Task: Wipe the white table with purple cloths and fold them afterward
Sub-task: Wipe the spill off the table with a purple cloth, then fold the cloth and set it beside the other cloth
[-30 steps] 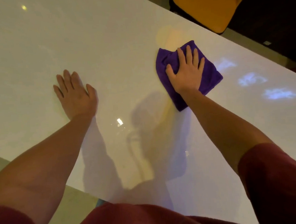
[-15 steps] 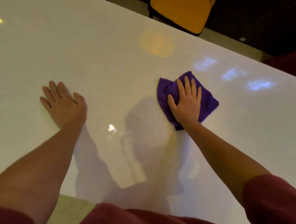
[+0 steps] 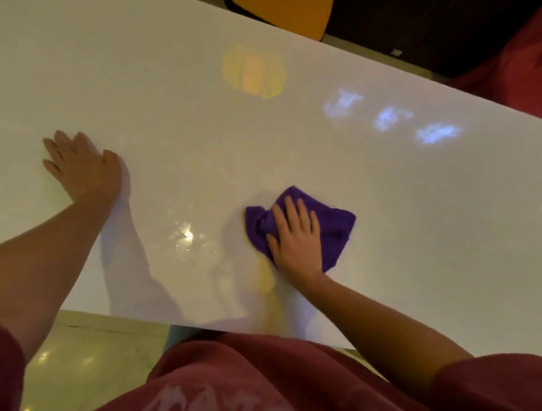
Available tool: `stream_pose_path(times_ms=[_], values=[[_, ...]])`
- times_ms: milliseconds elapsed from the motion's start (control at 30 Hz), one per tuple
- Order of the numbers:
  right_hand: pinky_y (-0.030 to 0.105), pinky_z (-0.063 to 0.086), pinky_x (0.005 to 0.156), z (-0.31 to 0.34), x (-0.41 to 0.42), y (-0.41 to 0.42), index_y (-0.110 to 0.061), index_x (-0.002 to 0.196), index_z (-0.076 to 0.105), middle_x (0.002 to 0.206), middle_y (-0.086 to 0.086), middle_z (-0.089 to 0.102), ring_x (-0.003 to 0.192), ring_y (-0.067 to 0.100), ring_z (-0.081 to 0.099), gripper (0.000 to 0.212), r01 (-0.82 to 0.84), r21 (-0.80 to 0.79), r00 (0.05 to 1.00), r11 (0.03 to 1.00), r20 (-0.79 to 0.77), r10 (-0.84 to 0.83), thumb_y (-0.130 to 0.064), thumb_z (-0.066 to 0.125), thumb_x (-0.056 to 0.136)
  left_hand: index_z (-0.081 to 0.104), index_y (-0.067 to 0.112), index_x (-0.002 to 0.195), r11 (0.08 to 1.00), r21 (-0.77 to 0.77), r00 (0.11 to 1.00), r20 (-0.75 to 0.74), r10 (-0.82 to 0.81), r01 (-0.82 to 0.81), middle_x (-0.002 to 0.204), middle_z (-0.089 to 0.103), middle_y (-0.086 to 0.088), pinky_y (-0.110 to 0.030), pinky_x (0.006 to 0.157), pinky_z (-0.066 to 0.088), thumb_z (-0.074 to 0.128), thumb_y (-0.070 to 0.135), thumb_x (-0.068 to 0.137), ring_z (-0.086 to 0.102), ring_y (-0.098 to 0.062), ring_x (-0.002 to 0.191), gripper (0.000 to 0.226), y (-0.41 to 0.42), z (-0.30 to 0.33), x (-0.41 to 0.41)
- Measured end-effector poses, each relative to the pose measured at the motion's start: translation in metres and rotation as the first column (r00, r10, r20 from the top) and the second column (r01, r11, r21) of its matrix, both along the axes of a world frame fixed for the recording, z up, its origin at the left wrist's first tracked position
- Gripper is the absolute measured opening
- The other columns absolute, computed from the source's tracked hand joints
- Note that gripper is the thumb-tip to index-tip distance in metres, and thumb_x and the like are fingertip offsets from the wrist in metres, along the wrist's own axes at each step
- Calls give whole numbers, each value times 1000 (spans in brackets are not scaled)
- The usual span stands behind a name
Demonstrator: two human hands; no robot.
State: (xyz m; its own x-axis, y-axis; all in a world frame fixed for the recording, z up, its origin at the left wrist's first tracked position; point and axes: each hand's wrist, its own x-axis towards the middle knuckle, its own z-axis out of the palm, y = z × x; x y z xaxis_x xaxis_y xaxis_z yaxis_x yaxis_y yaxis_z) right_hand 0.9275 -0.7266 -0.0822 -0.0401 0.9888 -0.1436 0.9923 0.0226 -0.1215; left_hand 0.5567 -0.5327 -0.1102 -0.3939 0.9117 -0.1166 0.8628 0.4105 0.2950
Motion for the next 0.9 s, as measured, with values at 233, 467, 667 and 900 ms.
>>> stream_pose_path(times_ms=[233, 467, 667, 900], values=[[55, 44, 111, 21, -89, 2, -25, 136, 64, 152, 9, 57, 141, 35, 50, 40, -286, -60, 947, 956, -168, 272, -34, 69, 98, 64, 3, 129, 947, 311, 977, 167, -136, 79, 152, 47, -25, -54, 119, 28, 60, 21, 95, 33, -47, 149, 38, -137, 44, 50], [38, 53, 97, 61, -181, 58, -22, 132, 69, 127, 2, 71, 118, 26, 63, 33, -259, -314, 817, 913, -576, 34, -18, 65, 99, 64, 12, 129, 991, 87, 877, 477, 52, -106, 145, 54, -10, -40, 110, 42, 60, 14, 101, 51, -29, 135, 28, -174, 83, 14], [17, 51, 83, 123, -254, 105, -29, 126, 68, 111, -15, 70, 100, 6, 66, 37, -133, -294, 512, 947, -838, -188, -35, 79, 92, 65, 24, 120, 977, -146, 476, 856, 204, -157, 120, 71, -3, -37, 84, 58, 53, 46, 105, 68, -26, 108, 29, -135, 157, -50], [34, 60, 95, 178, -345, 136, -29, 131, 64, 120, -13, 72, 110, 9, 68, 42, -36, -167, 326, 985, -934, -147, -46, 75, 95, 66, 42, 124, 990, 141, 404, 907, -120, -22, 120, 74, 14, -20, 83, 59, 62, 44, 101, 70, -4, 110, 23, -112, 224, -142]])
